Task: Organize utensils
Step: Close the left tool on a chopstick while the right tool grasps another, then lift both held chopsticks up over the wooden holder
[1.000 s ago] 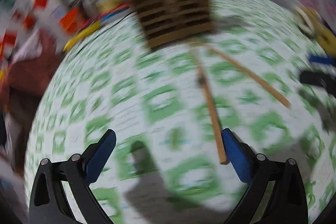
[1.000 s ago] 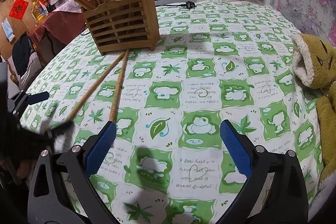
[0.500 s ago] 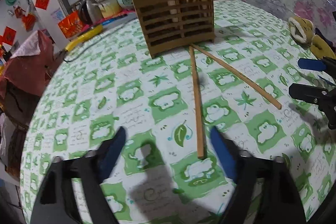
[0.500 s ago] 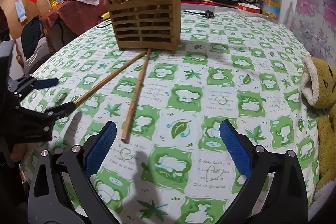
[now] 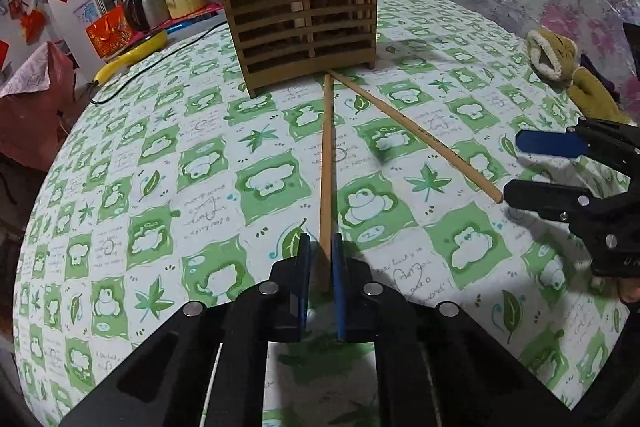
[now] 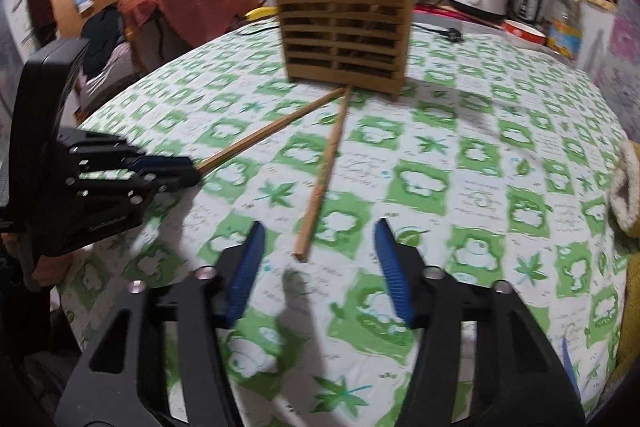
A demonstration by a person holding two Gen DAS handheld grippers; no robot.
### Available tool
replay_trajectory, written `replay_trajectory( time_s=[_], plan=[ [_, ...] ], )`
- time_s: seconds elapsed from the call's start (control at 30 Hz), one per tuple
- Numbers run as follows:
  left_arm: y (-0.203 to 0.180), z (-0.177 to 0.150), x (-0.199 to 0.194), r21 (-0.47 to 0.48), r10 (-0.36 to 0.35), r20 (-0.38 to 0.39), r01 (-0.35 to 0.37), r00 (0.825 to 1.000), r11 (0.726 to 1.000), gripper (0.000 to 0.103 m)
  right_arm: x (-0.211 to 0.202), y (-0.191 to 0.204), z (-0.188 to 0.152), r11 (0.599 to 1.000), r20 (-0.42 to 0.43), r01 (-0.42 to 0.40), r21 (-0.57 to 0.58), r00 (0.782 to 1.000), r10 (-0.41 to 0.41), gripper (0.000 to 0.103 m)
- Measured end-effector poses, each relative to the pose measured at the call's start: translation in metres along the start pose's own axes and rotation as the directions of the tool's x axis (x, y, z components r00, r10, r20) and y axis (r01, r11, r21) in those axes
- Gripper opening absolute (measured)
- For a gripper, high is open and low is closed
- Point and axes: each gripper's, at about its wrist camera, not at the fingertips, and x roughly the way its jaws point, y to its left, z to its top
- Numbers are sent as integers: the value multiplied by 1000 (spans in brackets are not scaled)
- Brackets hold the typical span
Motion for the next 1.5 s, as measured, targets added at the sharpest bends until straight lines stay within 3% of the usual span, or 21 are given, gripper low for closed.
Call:
replay_trajectory(
  time_s=[0.17,0.27,0.33,0.37,0.4,0.47,0.6,0.87,1.07,1.23,1.3,1.4,1.5],
  plan=[
    [0,-1,0,3,32,-3,-32,999,999,21,6,9,-1,999,-37,-16,-31,999,15,40],
    [1,-2,-1,0,25,-4,-25,1000,1000,20,11,7,-1,1000,-66,-14,-20,998,13,35],
    [3,-2,-2,-6,18,-4,-18,1000,1000,18,17,4,-1,1000,-102,-20,-3,995,19,25],
    [3,-3,-2,-8,6,-4,-6,1000,1000,9,17,2,-2,1000,-101,-22,4,995,23,21],
    [3,-3,-2,-10,-5,-3,5,1000,1000,6,17,2,-2,1000,-101,-20,9,995,21,14],
    [2,-4,-5,-10,11,9,-11,1000,1000,6,17,0,-2,1000,-101,-22,19,995,24,8],
    [5,-3,-11,-37,0,35,1,999,999,6,14,-7,-1,998,-79,-22,51,997,26,7],
    [16,16,-54,-85,52,126,-41,991,996,6,-34,-3,16,998,121,61,36,991,-65,7],
    [22,53,-108,-98,69,259,-44,963,994,6,-93,-3,62,995,310,94,36,946,-101,7],
    [22,80,-131,-100,76,320,-46,944,994,6,-115,-3,97,994,395,99,50,912,-111,7],
    [23,92,-136,-104,69,336,-36,940,994,6,-116,-2,104,994,403,94,51,909,-107,7],
    [26,99,-135,-116,56,338,-18,939,993,6,-110,-8,105,997,375,57,55,924,-73,13],
    [27,99,-130,-119,41,332,-1,942,993,6,-88,-15,87,998,290,24,54,956,-39,18]
  ],
)
